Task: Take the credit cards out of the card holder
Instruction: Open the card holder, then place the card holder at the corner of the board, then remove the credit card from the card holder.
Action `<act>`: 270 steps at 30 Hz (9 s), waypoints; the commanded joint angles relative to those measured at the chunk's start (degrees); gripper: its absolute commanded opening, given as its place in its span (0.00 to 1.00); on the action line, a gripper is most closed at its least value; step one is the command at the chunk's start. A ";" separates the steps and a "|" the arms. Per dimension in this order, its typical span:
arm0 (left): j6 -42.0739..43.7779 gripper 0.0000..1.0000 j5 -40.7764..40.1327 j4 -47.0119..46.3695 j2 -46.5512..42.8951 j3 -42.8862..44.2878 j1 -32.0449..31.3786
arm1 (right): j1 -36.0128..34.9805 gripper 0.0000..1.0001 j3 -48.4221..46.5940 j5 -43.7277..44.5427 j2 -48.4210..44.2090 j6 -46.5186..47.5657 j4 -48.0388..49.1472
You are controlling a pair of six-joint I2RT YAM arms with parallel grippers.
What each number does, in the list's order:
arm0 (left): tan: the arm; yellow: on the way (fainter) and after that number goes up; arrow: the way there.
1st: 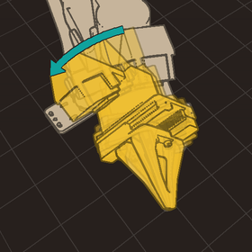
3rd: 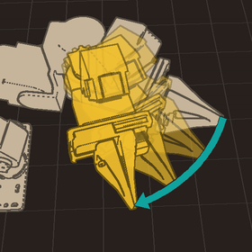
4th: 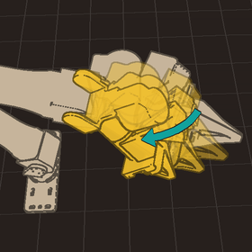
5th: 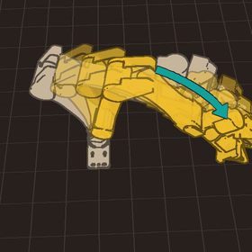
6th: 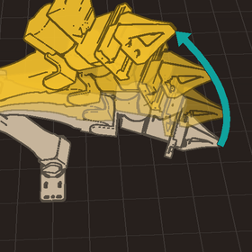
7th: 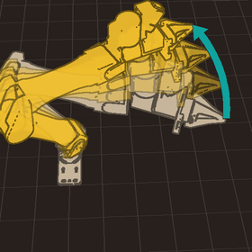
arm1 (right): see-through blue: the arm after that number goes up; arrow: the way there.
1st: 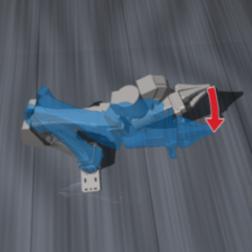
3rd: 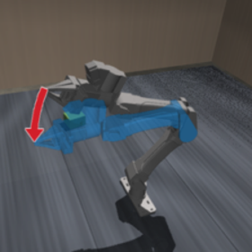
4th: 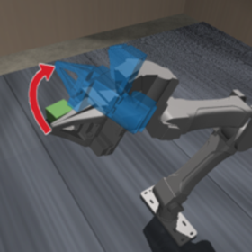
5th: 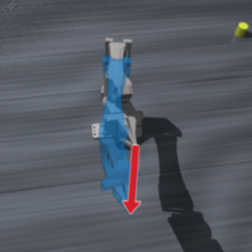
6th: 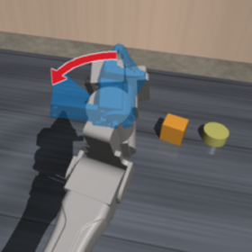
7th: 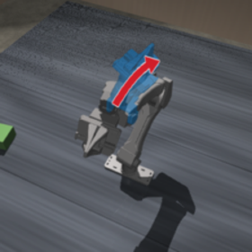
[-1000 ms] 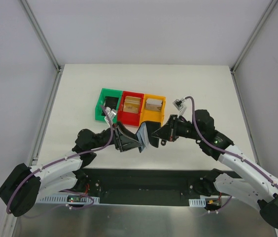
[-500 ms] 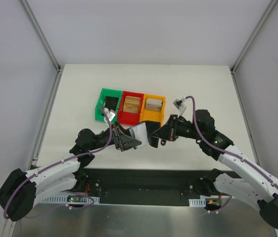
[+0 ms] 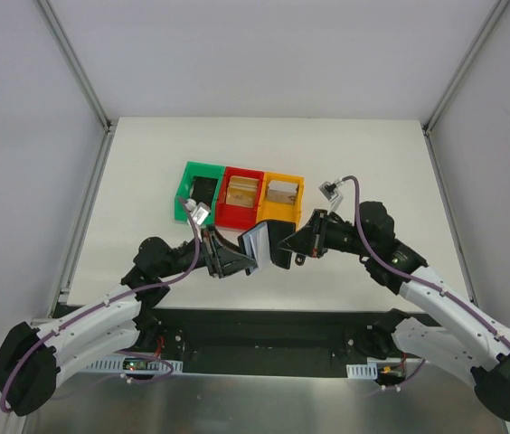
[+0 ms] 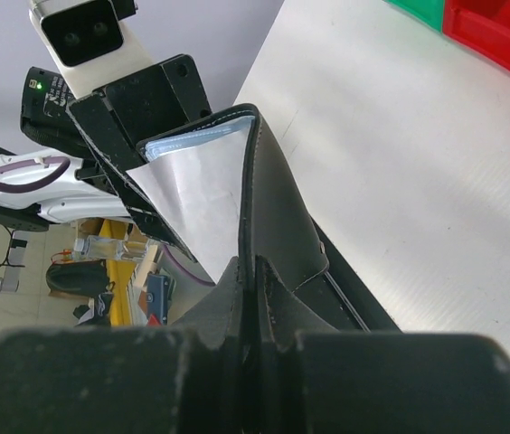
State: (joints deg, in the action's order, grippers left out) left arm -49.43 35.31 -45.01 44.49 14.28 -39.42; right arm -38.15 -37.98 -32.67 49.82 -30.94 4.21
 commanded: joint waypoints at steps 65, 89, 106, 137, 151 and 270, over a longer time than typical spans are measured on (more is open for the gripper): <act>7.78 0.00 -14.57 35.01 0.95 13.15 -6.46 | -17.04 0.31 -3.17 25.81 5.37 15.65 -12.47; 3.29 0.00 -15.71 9.95 20.10 0.13 -6.37 | -13.09 0.27 0.71 20.02 12.13 15.03 -8.35; 4.34 0.00 -14.30 9.15 24.07 0.31 -4.70 | -6.32 0.25 5.72 15.88 26.37 14.33 2.82; 9.45 0.59 -23.63 40.02 0.59 4.00 -2.50 | -4.39 0.27 9.15 16.23 25.24 14.94 3.01; 6.19 0.41 -20.90 29.64 17.64 3.12 -2.59 | -4.48 0.54 9.49 24.06 20.57 17.85 -5.09; 0.56 0.00 -22.30 11.44 38.74 2.33 -4.79 | 0.00 0.38 21.27 5.77 39.12 -11.42 48.34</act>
State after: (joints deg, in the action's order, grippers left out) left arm -49.12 16.08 -37.10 82.50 18.09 -43.18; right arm -38.48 -17.82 -25.12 87.53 -39.48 44.86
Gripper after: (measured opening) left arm 0.009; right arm 0.375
